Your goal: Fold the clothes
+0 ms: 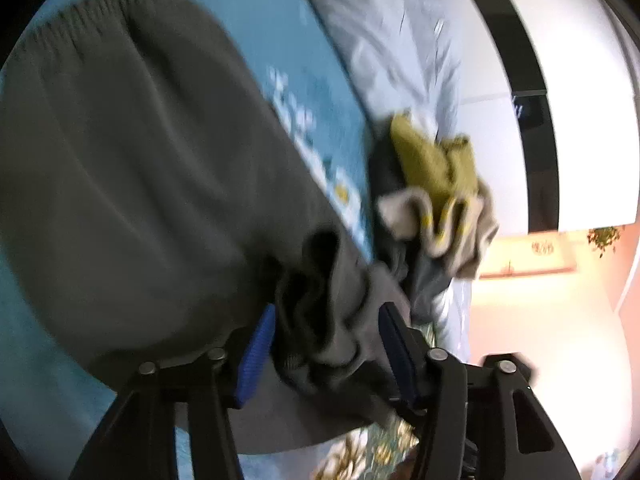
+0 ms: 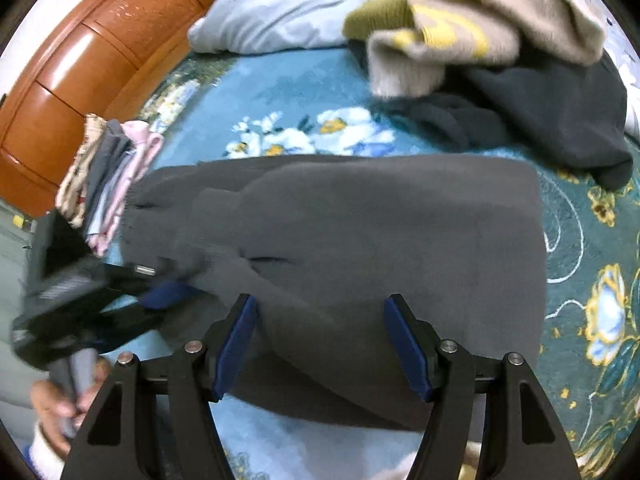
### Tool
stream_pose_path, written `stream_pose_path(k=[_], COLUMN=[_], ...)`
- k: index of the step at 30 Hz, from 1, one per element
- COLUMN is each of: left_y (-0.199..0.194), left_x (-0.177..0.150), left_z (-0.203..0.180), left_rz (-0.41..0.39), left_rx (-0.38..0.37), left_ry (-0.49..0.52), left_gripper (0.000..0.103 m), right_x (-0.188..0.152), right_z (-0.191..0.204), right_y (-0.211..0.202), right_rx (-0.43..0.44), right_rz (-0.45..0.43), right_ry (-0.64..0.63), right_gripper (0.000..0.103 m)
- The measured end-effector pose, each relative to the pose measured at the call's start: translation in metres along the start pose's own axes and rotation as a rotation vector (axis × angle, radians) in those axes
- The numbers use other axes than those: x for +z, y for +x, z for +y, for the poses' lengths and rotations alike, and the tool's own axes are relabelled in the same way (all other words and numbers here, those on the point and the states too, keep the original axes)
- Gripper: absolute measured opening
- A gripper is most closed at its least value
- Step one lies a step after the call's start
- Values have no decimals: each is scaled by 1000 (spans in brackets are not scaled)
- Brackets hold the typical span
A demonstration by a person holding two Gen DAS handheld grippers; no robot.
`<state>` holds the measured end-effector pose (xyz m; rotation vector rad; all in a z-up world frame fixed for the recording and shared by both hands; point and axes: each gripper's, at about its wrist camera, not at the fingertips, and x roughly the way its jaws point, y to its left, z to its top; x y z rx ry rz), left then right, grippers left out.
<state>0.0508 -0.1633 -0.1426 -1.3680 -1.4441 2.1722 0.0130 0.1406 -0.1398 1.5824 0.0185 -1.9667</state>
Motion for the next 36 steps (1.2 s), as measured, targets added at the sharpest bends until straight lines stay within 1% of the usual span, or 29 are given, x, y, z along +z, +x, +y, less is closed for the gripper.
stream_pose_path(k=[1,3,4,5,6,8,9,10,11,14,16,18,19,21,27,30,32,33,34,36], left_y=[-9,-31,-43,-56,-68,-93,-102,-106,-107,-94,-85,-76,-71,-60,-47,-48,-48,-48,-49,-54], left_x=[4,18,26,34,42,57,64,70,75,82,87,91,94,98,106,109,110,110,110,110], left_z=[0,1,2,5,13,29,42,63,78,93,104,114,116,115,121,119,117,116,114,109], left_rz=[-31,-108,-161,-225,-267,-349,-374,-369,-361,-326,-302,-278,-265,-240,-216,-218,-222,-226,-233,-260], left_rx=[11,62,119,213,272,390,417,387,360,304,267,229,213,199,222,223,237,245,252,258], left_ry=[7,29,48,60,32,-25,-82,-188,-265,-334,-380,-426,-434,-405,-408,-380,-368,-364,-356,-319], left_gripper=[58,58,58,59,60,68,71,73,73,73,73,73,73,73,72,71,59,57,51,44], right_x=[0,0,1,1,2,3,4,5,5,7,7,7,7,8,9,8,7,7,7,7], right_z=[-3,-10,-13,-13,-12,-11,-12,-13,-14,-19,-18,-17,-17,-16,-16,-18,-21,-23,-24,-26], right_y=[7,16,18,16,13,5,2,0,-2,-2,-2,-2,-2,-3,-6,-8,-7,-8,-8,-9], right_rx=[-5,-3,1,5,9,9,5,1,-1,23,44,47,49,52,63,63,57,57,60,66], right_rz=[11,30,36,33,30,11,4,-3,-5,-1,1,8,8,7,1,-3,1,4,4,5], right_ry=[12,43,56,60,62,55,56,58,71,123,139,139,140,143,159,159,172,179,187,202], right_gripper=[68,68,68,68,68,68,68,68,68,68,68,68,68,68,68,68,68,68,68,68])
